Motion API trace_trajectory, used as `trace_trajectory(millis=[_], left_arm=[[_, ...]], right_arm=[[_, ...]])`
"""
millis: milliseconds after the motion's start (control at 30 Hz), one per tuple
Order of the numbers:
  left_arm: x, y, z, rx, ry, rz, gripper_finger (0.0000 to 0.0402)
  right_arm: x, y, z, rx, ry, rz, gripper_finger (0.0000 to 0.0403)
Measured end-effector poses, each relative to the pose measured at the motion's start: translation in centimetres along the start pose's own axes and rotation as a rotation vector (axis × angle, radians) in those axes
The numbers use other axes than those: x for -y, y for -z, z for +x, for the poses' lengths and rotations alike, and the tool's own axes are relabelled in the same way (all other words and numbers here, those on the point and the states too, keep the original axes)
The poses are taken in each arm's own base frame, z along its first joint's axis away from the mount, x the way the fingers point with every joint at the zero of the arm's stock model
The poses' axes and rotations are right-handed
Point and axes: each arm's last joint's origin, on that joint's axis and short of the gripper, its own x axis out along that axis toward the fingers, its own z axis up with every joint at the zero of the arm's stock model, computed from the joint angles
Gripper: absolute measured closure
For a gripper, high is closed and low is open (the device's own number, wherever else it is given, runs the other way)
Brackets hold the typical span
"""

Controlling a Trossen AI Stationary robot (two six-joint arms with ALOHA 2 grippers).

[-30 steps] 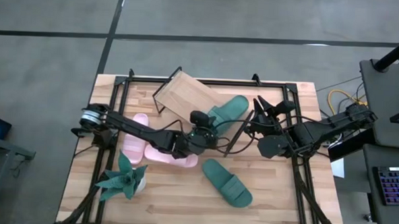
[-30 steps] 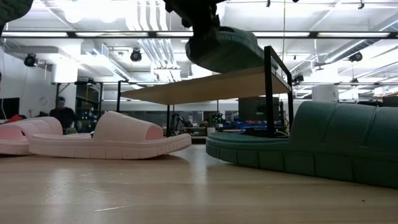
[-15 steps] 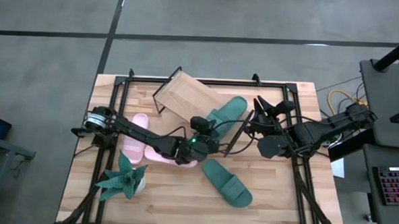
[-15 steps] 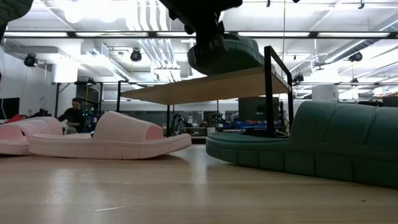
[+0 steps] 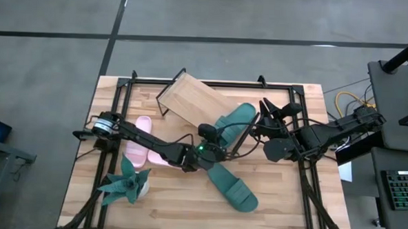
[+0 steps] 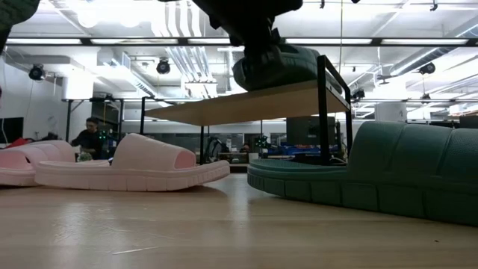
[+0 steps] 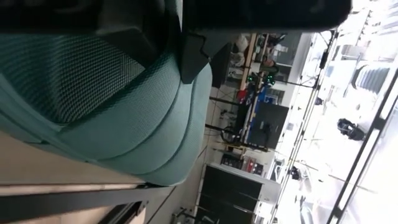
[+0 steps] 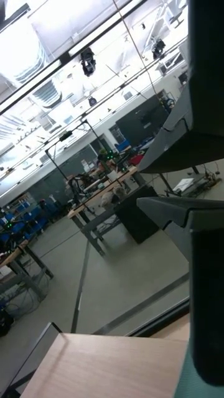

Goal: Pick and place slides into the shelf
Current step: Put the right green slide on the shelf

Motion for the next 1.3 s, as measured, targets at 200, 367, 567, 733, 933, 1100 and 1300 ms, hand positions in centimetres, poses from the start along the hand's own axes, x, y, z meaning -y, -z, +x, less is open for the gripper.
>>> trace_trajectory(millis=[200,367,567,733,933,1100,1300], left_arm=[[-0.1,-0.2,-0.2,0.017,-0.002,-0.024,0.0401],[0.3,-0.3,-0.3,0.082,0.058,-0.020,0.0395],[0.2,-0.6,-0.3,0.120,0.082,-0.009,0.0327],[0.1,-0.7,-0.3,0.124,0.081,0.031,0.0232],[-0.7,-1.3,-0.4,0.125,0.065,0.053,0.0128],[-1.3,-1.8,-0.4,0.113,0.084,0.103,0.0100],[-1.6,-2.0,-0.4,0.106,0.096,0.130,0.0098]], right_arm=[[0.0,0.0,0.0,0.000,0.000,0.000,0.0339],[0.0,0.0,0.0,0.000,0.000,-0.001,0.0339],[0.0,0.0,0.0,0.000,0.000,-0.001,0.0339],[0.0,0.0,0.0,0.000,0.000,-0.001,0.0339],[0.0,0.0,0.0,0.000,0.000,-0.001,0.0339],[0.0,0.0,0.0,0.000,0.000,-0.001,0.0339],[0.0,0.0,0.0,0.000,0.000,-0.001,0.0339]])
